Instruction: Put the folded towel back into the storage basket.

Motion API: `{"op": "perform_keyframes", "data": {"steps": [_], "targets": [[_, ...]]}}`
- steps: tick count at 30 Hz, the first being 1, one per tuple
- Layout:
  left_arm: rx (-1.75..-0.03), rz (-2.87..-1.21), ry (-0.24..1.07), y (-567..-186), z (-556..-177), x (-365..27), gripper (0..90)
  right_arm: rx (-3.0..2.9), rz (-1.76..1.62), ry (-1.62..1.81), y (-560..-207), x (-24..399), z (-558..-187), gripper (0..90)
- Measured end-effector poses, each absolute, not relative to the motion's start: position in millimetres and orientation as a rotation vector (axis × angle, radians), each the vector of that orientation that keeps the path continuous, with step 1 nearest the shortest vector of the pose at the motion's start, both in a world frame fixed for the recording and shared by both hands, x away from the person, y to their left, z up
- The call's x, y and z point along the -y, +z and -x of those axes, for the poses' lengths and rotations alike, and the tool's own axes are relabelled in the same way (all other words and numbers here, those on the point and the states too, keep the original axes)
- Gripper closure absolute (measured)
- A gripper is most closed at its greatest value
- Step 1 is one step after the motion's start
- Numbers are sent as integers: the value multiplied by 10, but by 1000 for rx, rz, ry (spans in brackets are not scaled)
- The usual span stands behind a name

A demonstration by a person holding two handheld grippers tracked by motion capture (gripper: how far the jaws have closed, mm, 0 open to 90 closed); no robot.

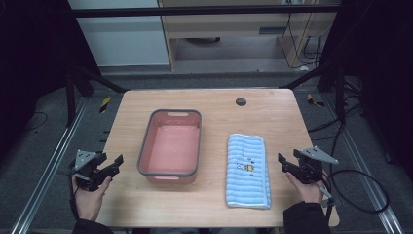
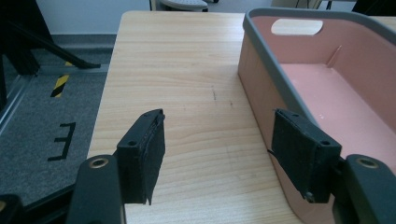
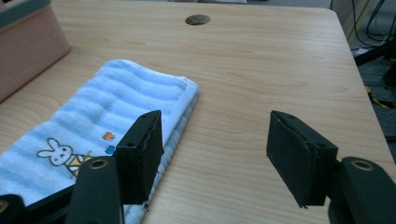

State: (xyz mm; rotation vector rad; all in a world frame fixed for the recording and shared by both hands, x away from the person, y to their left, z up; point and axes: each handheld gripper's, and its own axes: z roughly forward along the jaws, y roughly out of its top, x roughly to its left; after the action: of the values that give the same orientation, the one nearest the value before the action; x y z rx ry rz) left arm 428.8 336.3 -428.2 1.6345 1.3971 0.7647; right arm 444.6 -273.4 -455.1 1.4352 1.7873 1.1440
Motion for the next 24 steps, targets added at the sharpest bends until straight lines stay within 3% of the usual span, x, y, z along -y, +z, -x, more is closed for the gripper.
{"op": "perform_keyframes", "data": {"steps": [12, 24], "targets": [[-1337, -1646, 727, -4159, -4259, -3174, 308, -1834, -1376, 1172, -4404, 2730, -4442, 430], [-1273, -1640, 723, -4012, -4283, -3031, 309, -1835, -1363, 1195, -4278, 2711, -4504, 388]]}}
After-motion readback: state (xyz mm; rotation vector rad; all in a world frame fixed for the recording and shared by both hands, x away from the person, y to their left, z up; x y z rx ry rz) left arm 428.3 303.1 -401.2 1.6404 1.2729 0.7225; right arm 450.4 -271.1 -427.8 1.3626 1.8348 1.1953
